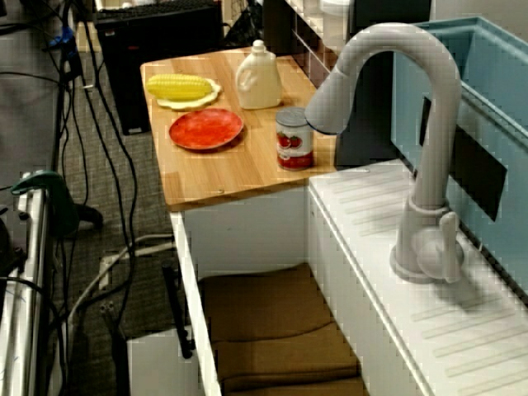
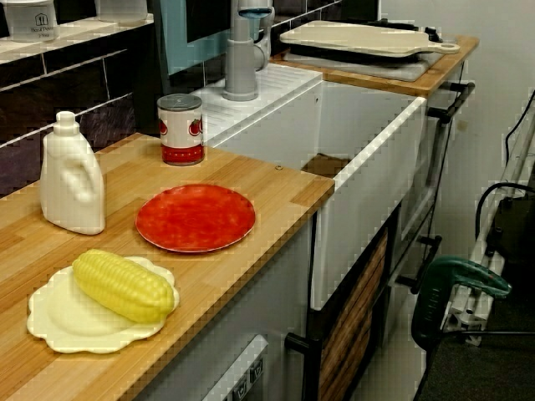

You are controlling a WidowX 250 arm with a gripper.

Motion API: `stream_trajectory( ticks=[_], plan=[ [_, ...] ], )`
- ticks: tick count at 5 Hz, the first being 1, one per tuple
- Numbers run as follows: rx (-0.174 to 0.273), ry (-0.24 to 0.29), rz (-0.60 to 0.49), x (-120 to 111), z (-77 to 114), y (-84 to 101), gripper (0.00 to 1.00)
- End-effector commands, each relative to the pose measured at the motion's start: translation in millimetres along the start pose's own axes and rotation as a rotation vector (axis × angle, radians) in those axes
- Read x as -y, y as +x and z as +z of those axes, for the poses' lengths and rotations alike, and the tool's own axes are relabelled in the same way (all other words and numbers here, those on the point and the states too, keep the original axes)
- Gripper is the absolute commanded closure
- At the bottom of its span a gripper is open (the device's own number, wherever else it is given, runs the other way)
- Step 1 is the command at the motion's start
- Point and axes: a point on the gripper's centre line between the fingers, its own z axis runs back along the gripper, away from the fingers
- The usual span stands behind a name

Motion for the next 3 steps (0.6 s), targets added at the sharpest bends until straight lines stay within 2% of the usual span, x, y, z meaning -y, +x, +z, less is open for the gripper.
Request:
stream_trajectory(
  ticks=[1,2,3],
  plan=[
    [0.044,0.035,0.052,-64,-7.6,-1.9,0.00],
    [0.026,0.024,0.090,-109,-13.7,2.2,0.00],
    [0.099,0.116,0.087,-145,-14.9,17.7,0.00]
  ],
)
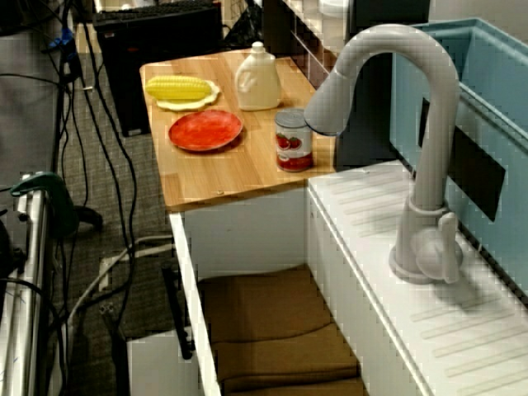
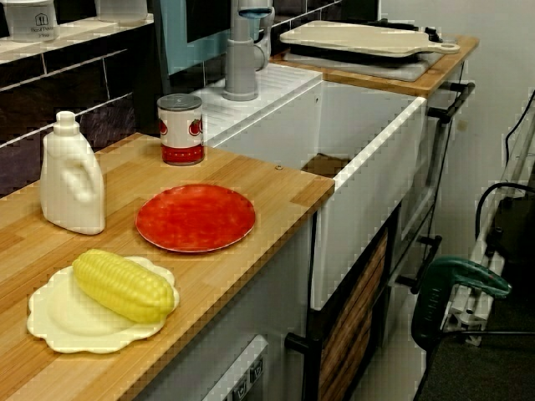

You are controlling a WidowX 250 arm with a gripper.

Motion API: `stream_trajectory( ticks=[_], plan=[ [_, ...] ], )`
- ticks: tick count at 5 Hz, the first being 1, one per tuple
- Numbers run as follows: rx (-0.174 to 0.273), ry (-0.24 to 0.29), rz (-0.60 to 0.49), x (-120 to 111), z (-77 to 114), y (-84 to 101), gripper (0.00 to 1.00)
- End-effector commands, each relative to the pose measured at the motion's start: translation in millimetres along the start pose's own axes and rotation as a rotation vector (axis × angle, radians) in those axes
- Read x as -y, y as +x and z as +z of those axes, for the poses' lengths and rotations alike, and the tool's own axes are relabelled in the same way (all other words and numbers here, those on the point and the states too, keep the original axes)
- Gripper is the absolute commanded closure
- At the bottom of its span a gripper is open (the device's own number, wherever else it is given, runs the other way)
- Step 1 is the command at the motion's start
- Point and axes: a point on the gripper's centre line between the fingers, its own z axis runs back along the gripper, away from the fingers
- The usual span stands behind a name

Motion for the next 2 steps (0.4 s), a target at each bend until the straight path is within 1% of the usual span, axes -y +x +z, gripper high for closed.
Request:
stream_trajectory(
  ticks=[1,2],
  plan=[
    [0.083,0.137,0.024,-71,1.1,57.4,0.00],
    [0.065,0.141,-0.001,-107,-12.1,91.0,0.00]
  ],
)
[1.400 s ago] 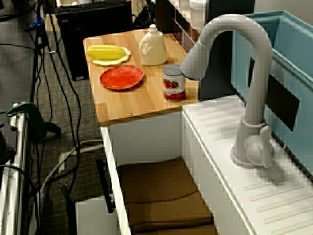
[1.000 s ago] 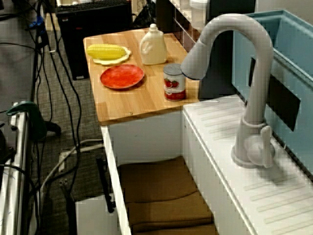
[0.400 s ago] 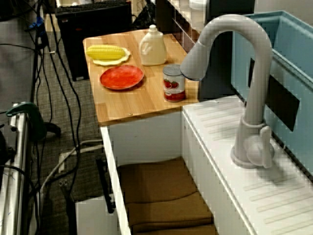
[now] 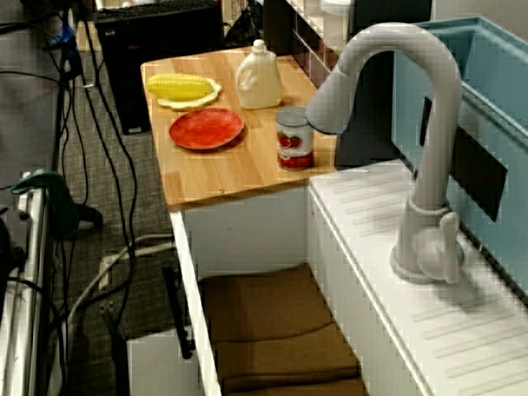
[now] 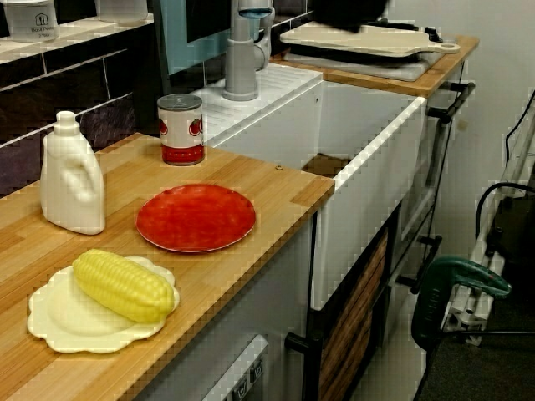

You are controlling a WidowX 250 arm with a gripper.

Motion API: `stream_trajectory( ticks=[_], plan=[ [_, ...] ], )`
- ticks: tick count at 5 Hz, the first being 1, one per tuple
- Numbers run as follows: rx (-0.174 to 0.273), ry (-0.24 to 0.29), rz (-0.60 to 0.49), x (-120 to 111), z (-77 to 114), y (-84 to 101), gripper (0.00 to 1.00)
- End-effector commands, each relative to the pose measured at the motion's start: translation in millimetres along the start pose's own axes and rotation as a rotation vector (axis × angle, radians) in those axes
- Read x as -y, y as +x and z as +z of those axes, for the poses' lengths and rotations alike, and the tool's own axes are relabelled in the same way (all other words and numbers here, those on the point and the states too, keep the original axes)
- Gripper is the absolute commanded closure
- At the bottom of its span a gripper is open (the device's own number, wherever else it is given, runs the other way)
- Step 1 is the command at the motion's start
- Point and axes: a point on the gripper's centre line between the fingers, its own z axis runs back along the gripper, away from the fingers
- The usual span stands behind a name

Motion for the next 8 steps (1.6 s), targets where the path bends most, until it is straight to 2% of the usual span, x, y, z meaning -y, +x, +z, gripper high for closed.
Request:
stream_trajectory(
  ticks=[1,2,3,4,5,7,8],
  plan=[
    [0.019,0.035,-0.030,-66,-18.2,56.0,0.00],
    [0.018,-0.015,-0.055,-78,-25.8,58.9,0.00],
    [0.043,0.021,-0.103,-77,-41.1,56.6,0.00],
    [0.036,0.073,-0.120,-79,-63.9,62.4,0.00],
    [0.033,0.110,-0.131,-83,-77.3,69.7,0.00],
    [0.033,0.095,-0.150,-79,-80.5,85.9,0.00],
    [0.033,0.095,-0.150,-79,-80.5,85.9,0.00]
  ],
)
